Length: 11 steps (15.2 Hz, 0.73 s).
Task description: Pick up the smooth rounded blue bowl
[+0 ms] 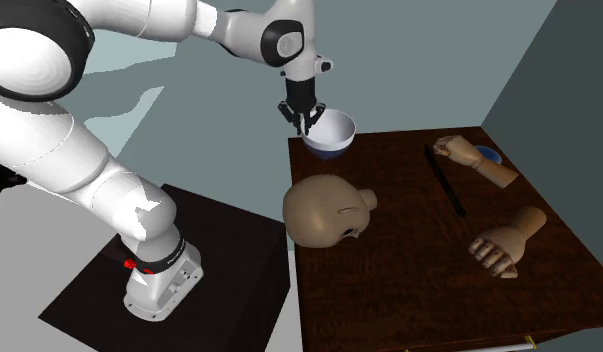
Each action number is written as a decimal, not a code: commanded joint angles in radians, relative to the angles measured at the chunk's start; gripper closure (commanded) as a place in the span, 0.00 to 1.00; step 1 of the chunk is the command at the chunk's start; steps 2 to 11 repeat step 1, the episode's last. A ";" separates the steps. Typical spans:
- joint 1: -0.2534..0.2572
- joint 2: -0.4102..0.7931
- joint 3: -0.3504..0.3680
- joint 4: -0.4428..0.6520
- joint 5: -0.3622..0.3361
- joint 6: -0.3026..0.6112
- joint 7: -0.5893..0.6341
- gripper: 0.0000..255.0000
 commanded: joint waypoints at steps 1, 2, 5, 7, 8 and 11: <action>0.001 -0.002 0.001 0.007 0.001 -0.009 0.001 1.00; 0.001 -0.002 0.001 0.007 0.001 -0.009 0.001 1.00; 0.001 -0.002 0.001 0.007 0.001 -0.009 0.001 1.00; 0.001 -0.002 0.001 0.007 0.001 -0.009 0.001 1.00; 0.001 -0.002 0.001 0.007 0.001 -0.009 0.001 1.00; 0.001 -0.002 0.001 0.007 0.001 -0.009 0.001 1.00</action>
